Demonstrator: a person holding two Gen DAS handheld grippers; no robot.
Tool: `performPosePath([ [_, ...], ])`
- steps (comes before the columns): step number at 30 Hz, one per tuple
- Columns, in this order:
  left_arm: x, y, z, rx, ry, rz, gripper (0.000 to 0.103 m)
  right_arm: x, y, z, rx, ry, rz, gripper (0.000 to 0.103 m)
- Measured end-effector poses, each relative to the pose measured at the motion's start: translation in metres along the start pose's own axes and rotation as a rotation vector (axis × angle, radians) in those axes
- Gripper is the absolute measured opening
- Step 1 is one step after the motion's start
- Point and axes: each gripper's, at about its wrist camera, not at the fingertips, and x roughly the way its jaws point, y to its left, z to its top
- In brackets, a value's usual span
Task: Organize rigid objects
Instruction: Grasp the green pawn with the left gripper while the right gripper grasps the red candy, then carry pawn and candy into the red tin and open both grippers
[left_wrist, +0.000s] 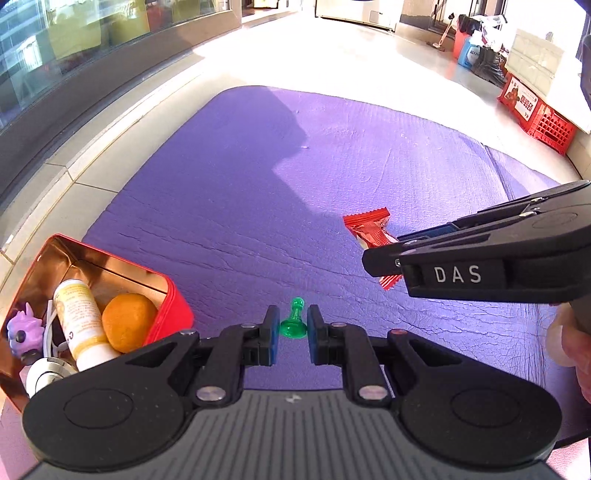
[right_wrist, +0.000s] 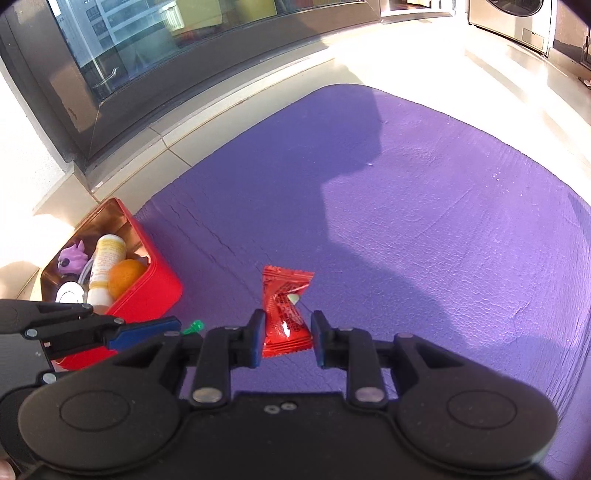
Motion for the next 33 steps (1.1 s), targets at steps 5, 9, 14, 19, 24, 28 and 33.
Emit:
performPosePath([
  [5,-0.035,0.023,-0.002,-0.015,0.001,0.014,0.015,-0.024,0.033,0.002,-0.042,-0.012,0.020,0.025],
  [9,-0.060,0.044,-0.008,-0.003,0.008,0.028,0.015,-0.041,0.059,0.003,-0.084,-0.019,0.033,0.025],
  [14,-0.088,0.073,-0.011,-0.017,0.011,0.057,0.015,-0.051,0.089,0.007,-0.116,-0.021,0.055,0.025],
  [19,-0.103,0.100,-0.011,-0.047,-0.001,0.084,0.015,-0.058,0.115,0.010,-0.151,-0.020,0.076,0.025],
  [24,-0.110,0.129,-0.015,-0.079,-0.005,0.104,0.015,-0.057,0.140,0.014,-0.182,-0.013,0.093,0.025],
  [28,-0.108,0.155,-0.017,-0.101,-0.016,0.121,0.015,-0.045,0.161,0.016,-0.207,0.002,0.100,0.025],
  [33,-0.089,0.193,-0.017,-0.139,-0.018,0.183,0.015,-0.020,0.184,0.015,-0.231,0.031,0.103,0.025],
])
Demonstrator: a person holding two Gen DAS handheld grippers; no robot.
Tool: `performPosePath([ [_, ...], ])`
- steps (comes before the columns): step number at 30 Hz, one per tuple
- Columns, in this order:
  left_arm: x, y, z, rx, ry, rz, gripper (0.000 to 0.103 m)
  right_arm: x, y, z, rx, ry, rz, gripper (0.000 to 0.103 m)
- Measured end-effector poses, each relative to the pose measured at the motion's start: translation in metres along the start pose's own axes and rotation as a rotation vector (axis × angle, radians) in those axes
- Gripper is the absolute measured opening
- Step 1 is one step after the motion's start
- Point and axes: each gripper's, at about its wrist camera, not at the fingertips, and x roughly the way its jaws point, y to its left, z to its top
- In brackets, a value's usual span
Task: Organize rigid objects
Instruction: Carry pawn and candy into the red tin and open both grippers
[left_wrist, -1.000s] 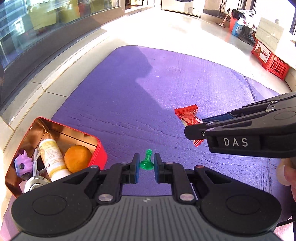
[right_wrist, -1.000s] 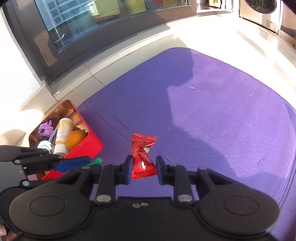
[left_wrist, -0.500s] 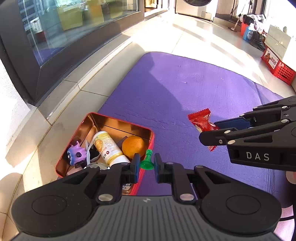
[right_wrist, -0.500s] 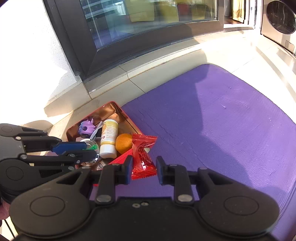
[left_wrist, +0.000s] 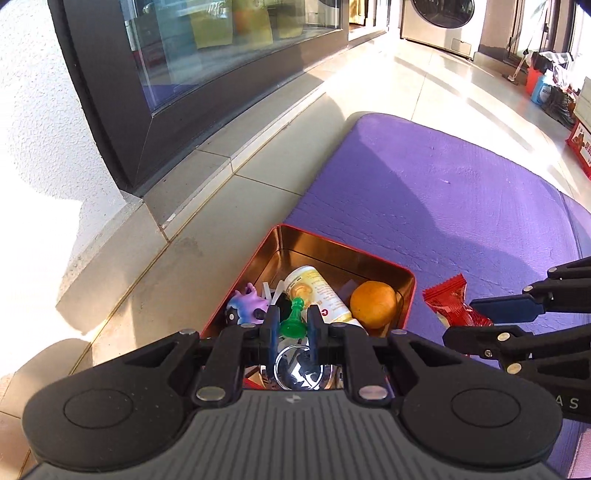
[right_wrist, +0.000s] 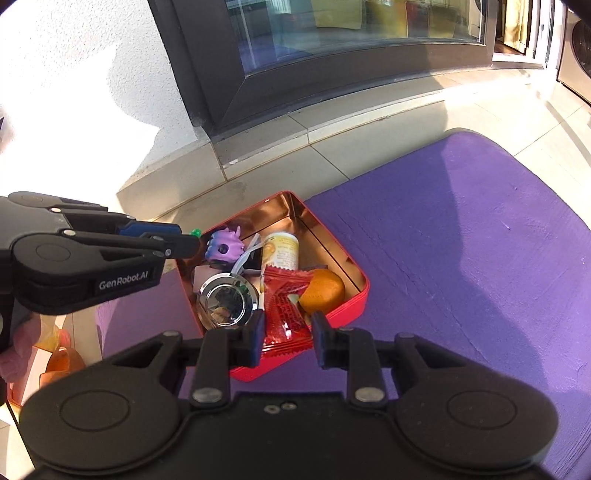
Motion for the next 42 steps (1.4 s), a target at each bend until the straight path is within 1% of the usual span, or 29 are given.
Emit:
performPosePath([
  [4,0.025,0.024,0.005,-0.067,0.026,0.008,0.015,0.024,0.009,0.000,-0.001,0.022,-0.008,0.025],
  [6,0.035,0.030,0.008,-0.092,0.028,-0.014,0.015,0.035,0.012,-0.003,-0.011,0.034,-0.023,0.025],
  [7,0.041,0.031,0.009,-0.100,0.030,-0.037,0.015,0.042,0.014,-0.003,-0.015,0.041,-0.025,0.025],
  [11,0.061,0.024,0.010,-0.095,0.040,-0.088,0.015,0.062,0.019,-0.007,-0.023,0.074,-0.016,0.025],
  [15,0.084,0.018,0.005,-0.097,0.073,-0.098,0.015,0.079,0.023,-0.008,-0.037,0.101,0.011,0.025],
  [19,0.102,0.021,0.000,-0.118,0.104,-0.102,0.015,0.092,0.020,-0.009,-0.025,0.117,0.018,0.025],
  [24,0.118,0.021,-0.004,-0.125,0.123,-0.117,0.015,0.101,0.022,-0.013,-0.050,0.120,0.011,0.025],
  [27,0.121,0.017,-0.005,-0.110,0.120,-0.120,0.015,0.104,0.023,-0.014,-0.053,0.118,0.010,0.026],
  [29,0.124,0.017,-0.007,-0.119,0.144,-0.122,0.015,0.106,0.022,-0.014,-0.042,0.121,0.015,0.025],
  [31,0.126,0.019,-0.011,-0.128,0.156,-0.118,0.015,0.107,0.021,-0.013,-0.036,0.128,0.030,0.028],
  [33,0.124,0.019,-0.013,-0.125,0.139,-0.110,0.015,0.105,0.018,-0.011,-0.015,0.120,0.042,0.031],
  [38,0.114,0.018,-0.013,-0.124,0.138,-0.115,0.016,0.091,0.012,-0.013,0.027,0.095,0.075,0.035],
  [40,0.106,0.016,-0.014,-0.109,0.134,-0.118,0.022,0.084,0.011,-0.013,0.040,0.085,0.084,0.039],
  [42,0.096,0.013,-0.015,-0.081,0.121,-0.107,0.031,0.075,0.012,-0.015,0.040,0.070,0.087,0.045],
])
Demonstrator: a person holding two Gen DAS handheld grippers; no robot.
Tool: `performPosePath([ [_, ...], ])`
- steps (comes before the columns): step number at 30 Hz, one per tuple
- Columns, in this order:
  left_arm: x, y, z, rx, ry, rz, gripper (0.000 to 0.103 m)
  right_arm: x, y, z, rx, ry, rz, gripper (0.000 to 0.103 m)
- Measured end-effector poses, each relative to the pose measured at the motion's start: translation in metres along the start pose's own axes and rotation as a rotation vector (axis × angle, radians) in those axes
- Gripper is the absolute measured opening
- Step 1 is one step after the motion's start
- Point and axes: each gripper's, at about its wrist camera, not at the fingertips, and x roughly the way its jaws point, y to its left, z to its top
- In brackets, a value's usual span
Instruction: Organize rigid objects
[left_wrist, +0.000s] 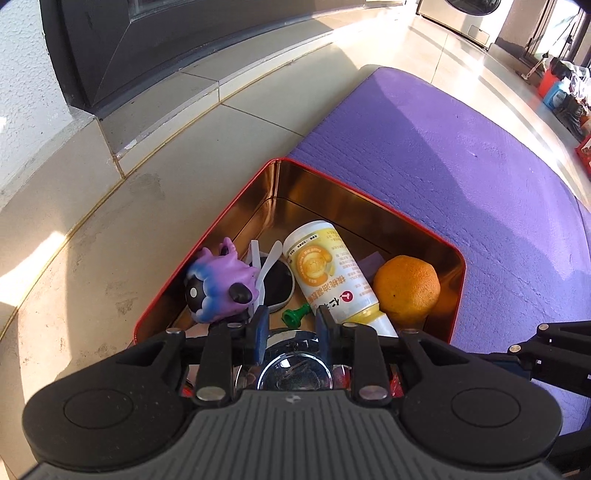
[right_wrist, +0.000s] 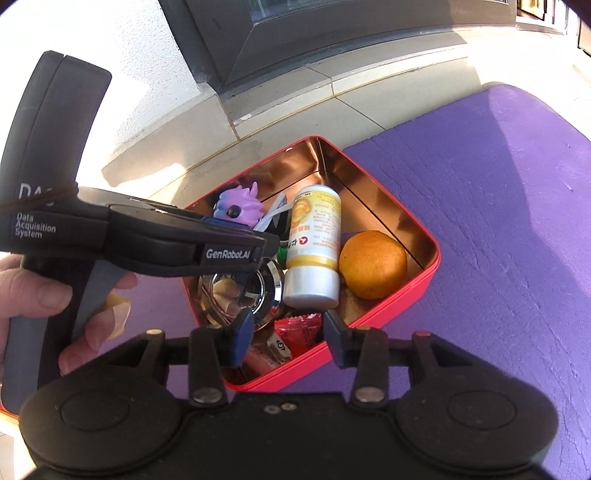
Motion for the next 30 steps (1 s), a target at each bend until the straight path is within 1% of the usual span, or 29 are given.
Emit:
performPosePath([
  [2,-0.011,-0.003,-0.002,0.022,-0.007,0.007,0.034,-0.007,0.002,-0.002,-0.002,-0.009,-0.002,0.046],
  [3,-0.017,-0.004,-0.003,0.028,-0.009,0.007,0.039,-0.012,0.002,-0.003,0.001,-0.014,-0.004,0.046],
  [4,-0.025,-0.005,-0.004,0.034,-0.017,0.009,0.043,-0.017,0.003,-0.003,0.007,-0.022,-0.004,0.047],
  [6,-0.041,-0.008,-0.005,0.050,-0.040,0.014,0.054,-0.028,0.004,-0.003,0.016,-0.040,-0.001,0.051],
  [9,-0.069,-0.012,-0.003,0.069,-0.083,0.009,0.064,-0.048,0.006,-0.003,0.031,-0.078,-0.005,0.058],
  [11,-0.086,-0.013,-0.002,0.062,-0.102,0.011,0.066,-0.058,0.007,-0.003,0.056,-0.091,-0.006,0.058],
  [19,-0.141,-0.017,-0.003,0.035,-0.160,0.030,0.068,-0.104,0.022,-0.009,0.066,-0.156,0.012,0.071],
  [22,-0.160,-0.017,-0.006,0.019,-0.187,0.054,0.074,-0.118,0.027,-0.015,0.068,-0.177,0.018,0.077],
  [24,-0.171,-0.015,-0.009,-0.004,-0.194,0.052,0.081,-0.126,0.029,-0.018,0.070,-0.187,0.025,0.081],
  [28,-0.189,-0.017,-0.019,-0.040,-0.196,0.047,0.082,-0.142,0.032,-0.024,0.063,-0.211,0.031,0.087],
  [30,-0.195,-0.019,-0.025,-0.047,-0.196,0.051,0.083,-0.150,0.033,-0.029,0.056,-0.225,0.028,0.091],
])
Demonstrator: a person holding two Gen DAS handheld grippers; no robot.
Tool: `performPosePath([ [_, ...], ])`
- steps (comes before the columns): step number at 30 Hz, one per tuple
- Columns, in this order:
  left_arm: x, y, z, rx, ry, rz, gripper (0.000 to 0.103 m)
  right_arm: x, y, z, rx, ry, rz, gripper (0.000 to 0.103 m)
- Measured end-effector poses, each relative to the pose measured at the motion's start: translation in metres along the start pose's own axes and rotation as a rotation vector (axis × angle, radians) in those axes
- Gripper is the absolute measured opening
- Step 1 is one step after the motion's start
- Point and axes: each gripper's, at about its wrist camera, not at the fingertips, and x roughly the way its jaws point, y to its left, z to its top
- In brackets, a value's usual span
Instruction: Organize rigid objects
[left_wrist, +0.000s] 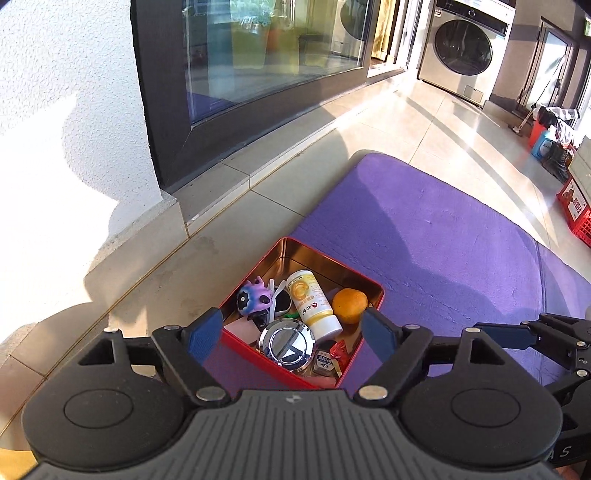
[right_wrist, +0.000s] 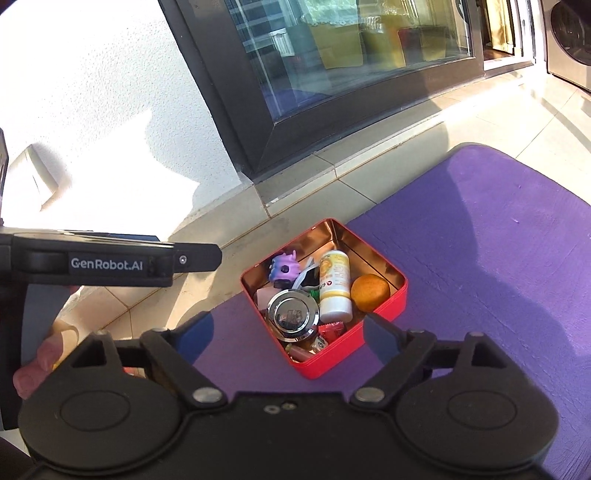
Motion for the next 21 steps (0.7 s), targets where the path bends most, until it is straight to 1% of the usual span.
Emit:
performPosePath([
  [3,-0.011,-0.003,-0.011,-0.013,-0.001,0.024,0.085,-0.011,-0.003,-0.005,0.012,-0.016,0.012,0.099],
  [5,-0.017,-0.006,-0.018,-0.036,0.013,0.032,0.088,-0.019,-0.005,-0.009,0.015,-0.024,0.012,0.102],
  [8,-0.028,-0.006,-0.025,-0.088,0.017,0.026,0.089,-0.029,-0.007,-0.013,0.025,-0.034,0.015,0.103],
  [10,-0.035,-0.008,-0.028,-0.123,0.018,0.016,0.092,-0.036,-0.008,-0.016,0.029,-0.039,0.026,0.103],
  [11,-0.039,-0.009,-0.030,-0.136,0.017,0.016,0.096,-0.040,-0.008,-0.017,0.025,-0.043,0.028,0.103],
  [12,-0.042,-0.010,-0.031,-0.143,0.015,0.019,0.103,-0.043,-0.007,-0.018,0.020,-0.047,0.028,0.103],
  [17,-0.055,-0.018,-0.040,-0.155,0.010,0.030,0.103,-0.058,-0.003,-0.023,0.001,-0.067,0.023,0.103],
  [21,-0.060,-0.026,-0.043,-0.128,-0.002,0.052,0.103,-0.066,-0.004,-0.024,0.012,-0.081,0.019,0.103],
])
